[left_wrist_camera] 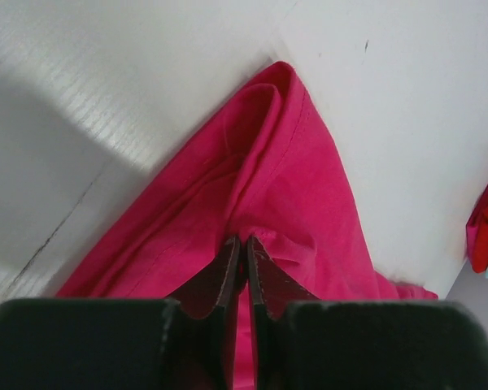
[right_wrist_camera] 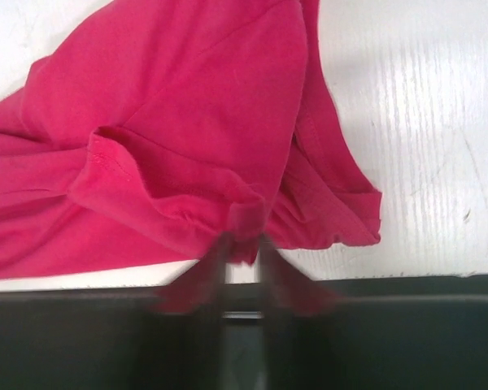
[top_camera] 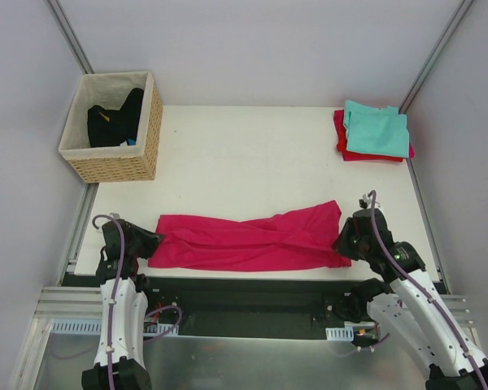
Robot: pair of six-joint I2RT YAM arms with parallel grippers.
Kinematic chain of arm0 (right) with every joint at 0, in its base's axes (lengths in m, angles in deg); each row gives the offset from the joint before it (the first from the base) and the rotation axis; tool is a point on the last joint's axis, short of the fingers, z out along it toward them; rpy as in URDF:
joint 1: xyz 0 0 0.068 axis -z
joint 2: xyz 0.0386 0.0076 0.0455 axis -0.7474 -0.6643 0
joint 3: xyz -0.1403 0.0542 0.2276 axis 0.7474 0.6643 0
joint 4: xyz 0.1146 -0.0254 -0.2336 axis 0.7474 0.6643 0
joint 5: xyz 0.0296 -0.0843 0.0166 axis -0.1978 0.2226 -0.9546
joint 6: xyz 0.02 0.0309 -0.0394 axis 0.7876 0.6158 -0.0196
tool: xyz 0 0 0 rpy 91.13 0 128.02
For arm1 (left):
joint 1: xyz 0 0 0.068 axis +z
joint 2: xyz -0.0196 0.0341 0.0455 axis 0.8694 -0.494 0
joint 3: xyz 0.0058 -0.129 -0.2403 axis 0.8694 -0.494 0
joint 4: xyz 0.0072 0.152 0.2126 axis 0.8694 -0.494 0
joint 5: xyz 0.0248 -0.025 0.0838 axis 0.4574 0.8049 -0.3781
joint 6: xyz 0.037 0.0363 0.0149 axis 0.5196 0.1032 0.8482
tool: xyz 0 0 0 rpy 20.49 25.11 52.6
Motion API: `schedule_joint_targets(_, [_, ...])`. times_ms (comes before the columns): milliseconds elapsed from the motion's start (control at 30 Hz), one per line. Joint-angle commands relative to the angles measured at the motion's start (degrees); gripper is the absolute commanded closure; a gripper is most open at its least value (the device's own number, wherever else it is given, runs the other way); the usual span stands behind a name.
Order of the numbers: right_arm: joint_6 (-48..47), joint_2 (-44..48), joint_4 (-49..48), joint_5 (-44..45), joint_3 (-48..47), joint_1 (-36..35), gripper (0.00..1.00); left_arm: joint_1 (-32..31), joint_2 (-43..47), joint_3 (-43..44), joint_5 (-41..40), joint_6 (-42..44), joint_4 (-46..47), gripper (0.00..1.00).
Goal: Fold and stack the t-shirts
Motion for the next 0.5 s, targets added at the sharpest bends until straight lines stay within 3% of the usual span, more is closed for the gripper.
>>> schedule_joint_targets(0, [2.91, -0.32, 2.91, 4.5, -0.6, -2.28, 0.43, -0.06, 0.41, 0.79, 1.29, -2.36, -4.48, 0.88])
schedule_joint_targets(67, [3.26, -0.32, 3.0, 5.55, -0.69, -3.07, 0.2, -0.24, 0.49, 0.97, 1.03, -2.27, -4.83, 0.84])
schedule_joint_targets(100, [3.52, -0.4, 3.18, 5.91, -1.13, -3.43, 0.16, -0.15, 0.5, 1.41, 1.11, -2.45, -5.0, 0.83])
schedule_joint_targets(333, [2.48, -2.86, 1.34, 8.37, -4.02, -4.57, 0.13, -0.06, 0.23, 5.36, -0.99, -2.54, -6.76, 0.92])
schedule_joint_targets(467, [0.81, -8.9, -5.14, 9.34, -5.44, -4.75, 0.13, -0.06, -0.73, 9.65, -3.01, -2.01, -7.99, 0.95])
